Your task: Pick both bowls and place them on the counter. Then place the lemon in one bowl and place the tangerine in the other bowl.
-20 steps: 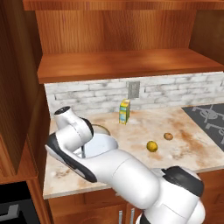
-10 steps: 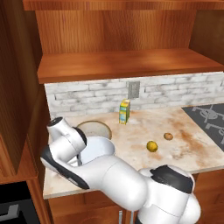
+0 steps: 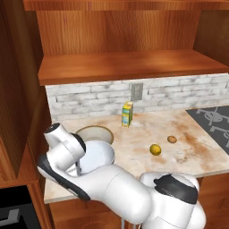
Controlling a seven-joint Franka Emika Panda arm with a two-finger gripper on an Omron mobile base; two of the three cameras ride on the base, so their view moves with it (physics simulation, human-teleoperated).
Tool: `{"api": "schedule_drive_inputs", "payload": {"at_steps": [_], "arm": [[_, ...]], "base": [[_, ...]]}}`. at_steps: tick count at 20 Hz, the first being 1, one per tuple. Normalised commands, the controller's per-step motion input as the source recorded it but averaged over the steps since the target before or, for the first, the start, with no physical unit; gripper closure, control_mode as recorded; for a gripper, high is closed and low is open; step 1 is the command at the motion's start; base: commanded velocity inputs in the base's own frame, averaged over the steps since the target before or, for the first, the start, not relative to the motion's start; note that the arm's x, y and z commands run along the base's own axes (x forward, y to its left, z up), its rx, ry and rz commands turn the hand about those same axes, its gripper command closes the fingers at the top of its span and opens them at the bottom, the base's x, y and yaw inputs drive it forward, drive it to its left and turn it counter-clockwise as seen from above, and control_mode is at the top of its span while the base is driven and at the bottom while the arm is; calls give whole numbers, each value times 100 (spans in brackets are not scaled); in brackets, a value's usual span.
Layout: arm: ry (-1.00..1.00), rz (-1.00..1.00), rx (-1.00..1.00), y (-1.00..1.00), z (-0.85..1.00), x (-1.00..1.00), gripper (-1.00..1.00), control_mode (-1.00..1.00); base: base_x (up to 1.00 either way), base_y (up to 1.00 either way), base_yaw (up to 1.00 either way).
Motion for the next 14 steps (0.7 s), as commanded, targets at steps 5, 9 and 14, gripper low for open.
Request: {"api": "schedule_drive_inputs", "payload": {"at_steps": [5, 9, 14], "arm": [[-9, -6, 0, 31, -8, -29, 100, -100], [-7, -4, 6, 25, -20, -4, 100, -100], [-4, 0, 9, 20, -21, 2, 100, -100]], "base": [[0, 0, 0], [0, 0, 0], [0, 0, 0]]}}
